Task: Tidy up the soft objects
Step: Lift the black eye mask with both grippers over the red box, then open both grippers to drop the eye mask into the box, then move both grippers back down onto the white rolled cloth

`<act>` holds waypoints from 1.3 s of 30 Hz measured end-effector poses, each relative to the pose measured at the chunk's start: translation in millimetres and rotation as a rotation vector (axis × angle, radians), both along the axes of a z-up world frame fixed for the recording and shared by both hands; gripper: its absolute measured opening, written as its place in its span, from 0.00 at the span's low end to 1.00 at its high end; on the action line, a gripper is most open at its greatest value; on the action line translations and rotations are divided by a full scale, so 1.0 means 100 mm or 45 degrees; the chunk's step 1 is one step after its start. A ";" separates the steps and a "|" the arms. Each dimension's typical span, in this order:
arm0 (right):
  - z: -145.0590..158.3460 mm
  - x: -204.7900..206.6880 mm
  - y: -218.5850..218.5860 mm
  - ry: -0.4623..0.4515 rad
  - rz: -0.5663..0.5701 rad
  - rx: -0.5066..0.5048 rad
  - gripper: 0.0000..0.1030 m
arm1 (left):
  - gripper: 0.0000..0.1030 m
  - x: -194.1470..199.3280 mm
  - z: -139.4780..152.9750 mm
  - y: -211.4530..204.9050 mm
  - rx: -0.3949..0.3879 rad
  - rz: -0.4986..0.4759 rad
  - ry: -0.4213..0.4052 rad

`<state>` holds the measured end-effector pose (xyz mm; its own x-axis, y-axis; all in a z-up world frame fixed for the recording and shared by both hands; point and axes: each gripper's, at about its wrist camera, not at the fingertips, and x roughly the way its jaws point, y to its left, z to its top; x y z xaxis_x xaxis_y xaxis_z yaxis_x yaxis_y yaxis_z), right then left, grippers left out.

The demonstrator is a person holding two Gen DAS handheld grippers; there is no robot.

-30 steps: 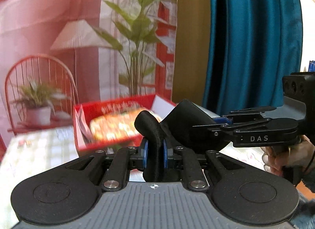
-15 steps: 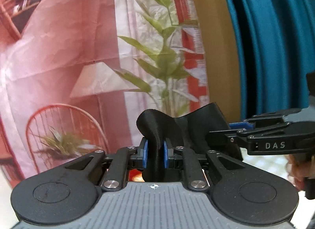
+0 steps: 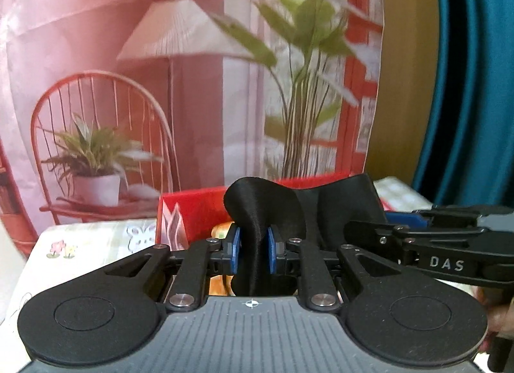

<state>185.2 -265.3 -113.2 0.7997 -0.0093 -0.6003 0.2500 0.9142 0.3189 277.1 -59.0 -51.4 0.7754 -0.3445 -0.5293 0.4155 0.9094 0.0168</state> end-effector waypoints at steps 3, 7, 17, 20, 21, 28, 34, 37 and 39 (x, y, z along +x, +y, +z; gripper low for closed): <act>-0.11 -0.01 0.02 0.052 0.010 -0.006 0.29 | 0.21 0.02 -0.11 0.00 0.025 -0.012 0.038; -0.20 -0.05 0.04 0.106 0.007 -0.018 0.32 | 0.32 0.05 -0.20 0.01 0.055 -0.017 0.072; -0.21 -0.16 0.05 0.178 -0.087 -0.123 0.61 | 0.70 0.05 -0.23 0.16 0.050 0.034 0.134; -0.18 -0.23 0.06 0.165 -0.119 -0.155 0.82 | 0.83 -0.04 -0.22 0.22 0.053 0.029 0.134; -0.17 -0.25 0.06 0.159 -0.125 -0.158 0.92 | 0.85 -0.08 -0.22 0.25 0.052 0.024 0.130; -0.11 -0.51 0.18 0.109 -0.139 -0.191 1.00 | 0.94 -0.37 -0.27 0.46 0.045 -0.001 0.157; -0.10 -0.75 0.31 0.062 -0.200 -0.177 1.00 | 1.00 -0.59 -0.33 0.59 0.055 0.001 0.171; -0.11 -0.83 0.42 0.082 -0.230 -0.210 1.00 | 1.00 -0.69 -0.36 0.62 0.088 0.023 0.168; -0.12 -0.87 0.51 0.100 -0.235 -0.246 1.00 | 1.00 -0.78 -0.37 0.64 0.108 0.038 0.148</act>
<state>97.8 -213.9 -124.9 0.7250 -0.2710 -0.6332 0.4352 0.8928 0.1162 199.5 4.6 -88.3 0.7165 -0.2721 -0.6423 0.3917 0.9188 0.0477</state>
